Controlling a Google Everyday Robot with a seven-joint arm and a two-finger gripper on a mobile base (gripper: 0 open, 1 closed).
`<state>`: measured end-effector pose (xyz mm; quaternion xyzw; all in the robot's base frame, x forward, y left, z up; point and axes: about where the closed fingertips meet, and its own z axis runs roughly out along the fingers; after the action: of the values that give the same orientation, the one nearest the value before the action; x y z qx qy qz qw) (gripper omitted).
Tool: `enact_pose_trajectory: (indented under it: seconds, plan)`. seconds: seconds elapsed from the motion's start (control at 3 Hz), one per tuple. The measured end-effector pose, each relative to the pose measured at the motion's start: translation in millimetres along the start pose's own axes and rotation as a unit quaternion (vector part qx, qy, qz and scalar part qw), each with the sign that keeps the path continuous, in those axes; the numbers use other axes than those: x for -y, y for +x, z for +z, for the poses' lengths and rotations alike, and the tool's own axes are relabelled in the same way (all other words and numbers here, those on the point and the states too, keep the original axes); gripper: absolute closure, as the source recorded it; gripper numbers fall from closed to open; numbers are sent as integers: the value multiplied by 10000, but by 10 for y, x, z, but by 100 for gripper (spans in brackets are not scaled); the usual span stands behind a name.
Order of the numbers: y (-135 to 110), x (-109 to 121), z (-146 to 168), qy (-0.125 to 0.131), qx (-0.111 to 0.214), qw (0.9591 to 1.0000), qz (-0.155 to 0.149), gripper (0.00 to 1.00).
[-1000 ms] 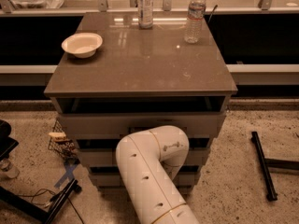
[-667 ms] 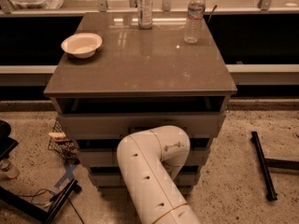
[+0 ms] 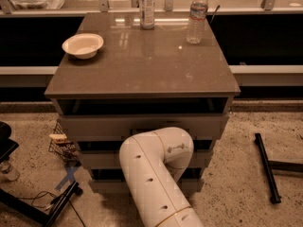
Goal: Open bottom drawer
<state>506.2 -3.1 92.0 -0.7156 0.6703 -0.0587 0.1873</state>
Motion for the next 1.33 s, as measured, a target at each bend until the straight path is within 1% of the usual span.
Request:
enact_pose_trajectory:
  seconds: [0.33,1.33]
  plan:
    - [-6,14,-41,0,-1,10000,3,99]
    - [-13,30,-87,-1,-1,10000,4,100]
